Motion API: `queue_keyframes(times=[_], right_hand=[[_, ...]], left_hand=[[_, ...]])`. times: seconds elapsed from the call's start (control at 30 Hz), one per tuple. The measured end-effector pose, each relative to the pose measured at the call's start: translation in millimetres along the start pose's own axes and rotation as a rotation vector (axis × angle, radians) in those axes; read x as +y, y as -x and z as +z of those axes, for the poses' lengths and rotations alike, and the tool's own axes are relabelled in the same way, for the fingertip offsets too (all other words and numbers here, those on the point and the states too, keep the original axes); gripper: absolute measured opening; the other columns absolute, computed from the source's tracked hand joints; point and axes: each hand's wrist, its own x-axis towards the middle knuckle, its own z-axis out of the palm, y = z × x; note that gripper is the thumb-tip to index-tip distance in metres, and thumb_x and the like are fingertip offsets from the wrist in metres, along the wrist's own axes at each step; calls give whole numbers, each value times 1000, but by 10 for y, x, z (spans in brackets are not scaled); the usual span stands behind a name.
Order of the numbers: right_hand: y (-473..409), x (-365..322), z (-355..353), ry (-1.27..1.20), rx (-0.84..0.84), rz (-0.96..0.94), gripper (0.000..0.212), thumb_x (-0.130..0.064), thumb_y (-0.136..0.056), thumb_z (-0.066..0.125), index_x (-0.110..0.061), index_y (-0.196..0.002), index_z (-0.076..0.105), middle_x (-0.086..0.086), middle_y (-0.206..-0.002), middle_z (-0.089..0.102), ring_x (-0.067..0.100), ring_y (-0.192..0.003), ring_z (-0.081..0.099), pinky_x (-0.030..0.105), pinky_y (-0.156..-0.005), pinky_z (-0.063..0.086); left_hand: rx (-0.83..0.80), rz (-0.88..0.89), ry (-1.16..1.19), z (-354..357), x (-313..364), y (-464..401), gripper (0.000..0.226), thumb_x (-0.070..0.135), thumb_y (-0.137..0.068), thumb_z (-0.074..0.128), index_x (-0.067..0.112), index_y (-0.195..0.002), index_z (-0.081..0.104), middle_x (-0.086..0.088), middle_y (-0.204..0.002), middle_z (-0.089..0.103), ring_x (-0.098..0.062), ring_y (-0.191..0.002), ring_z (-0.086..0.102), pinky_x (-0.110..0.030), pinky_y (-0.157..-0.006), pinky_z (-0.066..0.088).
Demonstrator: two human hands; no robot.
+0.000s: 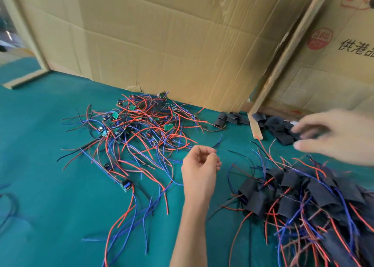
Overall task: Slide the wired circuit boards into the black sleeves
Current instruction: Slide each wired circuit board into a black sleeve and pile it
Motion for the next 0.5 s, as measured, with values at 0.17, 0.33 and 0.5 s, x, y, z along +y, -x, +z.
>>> queue_keyframes(times=[0.17, 0.33, 0.5], right_hand=[[-715, -1482, 668, -124, -97, -386, 20, -19, -89, 62, -31, -100, 75, -11, -90, 71, 14, -92, 68, 18, -82, 51], [-1258, -2191, 1275, -147, -51, -364, 29, -16, -95, 59, -21, -122, 65, 12, -129, 62, 35, -117, 60, 43, -99, 52], [-1406, -2196, 1433, -263, -73, -283, 15, -16, -85, 72, -22, -99, 71, 11, -116, 70, 31, -109, 64, 34, -91, 54]], left_hand=[[-26, 17, -70, -23, -17, -28, 11, 10, -75, 56, 19, -77, 63, 3, -63, 65, -16, -60, 57, -32, -66, 46], [-76, -15, -142, -110, 24, -21, 6, 26, -68, 58, 29, -62, 58, 15, -58, 54, -8, -61, 38, -31, -57, 37], [-91, -13, -149, -109, 34, -15, 9, 25, -68, 57, 25, -61, 52, 13, -60, 51, -10, -65, 36, -33, -57, 34]])
